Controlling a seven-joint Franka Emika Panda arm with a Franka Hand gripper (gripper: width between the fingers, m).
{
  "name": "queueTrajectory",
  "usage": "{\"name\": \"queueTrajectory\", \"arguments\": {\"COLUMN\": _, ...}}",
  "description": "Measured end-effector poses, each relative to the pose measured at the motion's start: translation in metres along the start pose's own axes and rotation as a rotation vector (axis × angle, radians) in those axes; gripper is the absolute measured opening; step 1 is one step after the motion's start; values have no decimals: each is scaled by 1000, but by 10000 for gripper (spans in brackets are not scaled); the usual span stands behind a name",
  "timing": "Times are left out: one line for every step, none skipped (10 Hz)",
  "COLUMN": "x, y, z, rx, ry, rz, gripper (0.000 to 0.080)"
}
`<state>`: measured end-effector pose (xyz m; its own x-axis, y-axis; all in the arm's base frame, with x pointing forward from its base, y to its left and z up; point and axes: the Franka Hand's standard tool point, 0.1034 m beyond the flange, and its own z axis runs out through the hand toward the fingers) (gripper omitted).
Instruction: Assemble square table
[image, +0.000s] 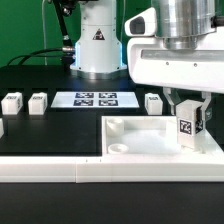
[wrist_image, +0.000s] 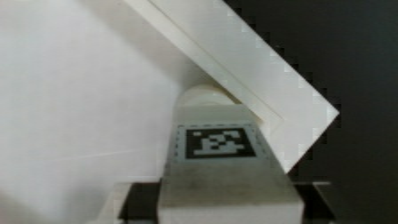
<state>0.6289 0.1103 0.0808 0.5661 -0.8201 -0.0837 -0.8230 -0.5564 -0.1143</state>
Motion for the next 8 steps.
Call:
{"name": "queueTrajectory", "arguments": {"x": -1, "y": 0, "z": 0, "rx": -2, "ry": 0, "rz": 56, "gripper": 293}}
{"name": "queueTrajectory", "arguments": {"x": -1, "y": 0, "z": 0, "rx": -3, "ry": -1, "rz": 115, "gripper": 293}}
{"name": "queueTrajectory", "arguments": {"x": -1, "y": 0, "z": 0, "rx": -1, "ry": -6, "rz": 177, "gripper": 293}}
{"name": "queueTrajectory", "arguments": {"x": -2, "y": 0, "z": 0, "rx": 0, "ry": -8, "rz": 229, "gripper": 293}}
{"name": "queueTrajectory", "arguments": {"x": -2, "y": 0, "z": 0, "rx": 0, "ry": -8, "rz": 208, "gripper": 302}}
{"name": "queueTrajectory", "arguments": {"x": -2, "y": -1, "z": 1, "rx": 4, "ry": -6, "rz": 168, "gripper": 302}}
{"name": "queueTrajectory", "arguments": {"x": -5, "y": -2, "z": 2, "rx": 11, "ry": -1, "rz": 156, "gripper": 473}}
{"name": "queueTrajectory", "arguments": {"x": -9, "y": -3, "z": 3, "rx": 9, "ry": 1, "rz": 77, "gripper": 473}}
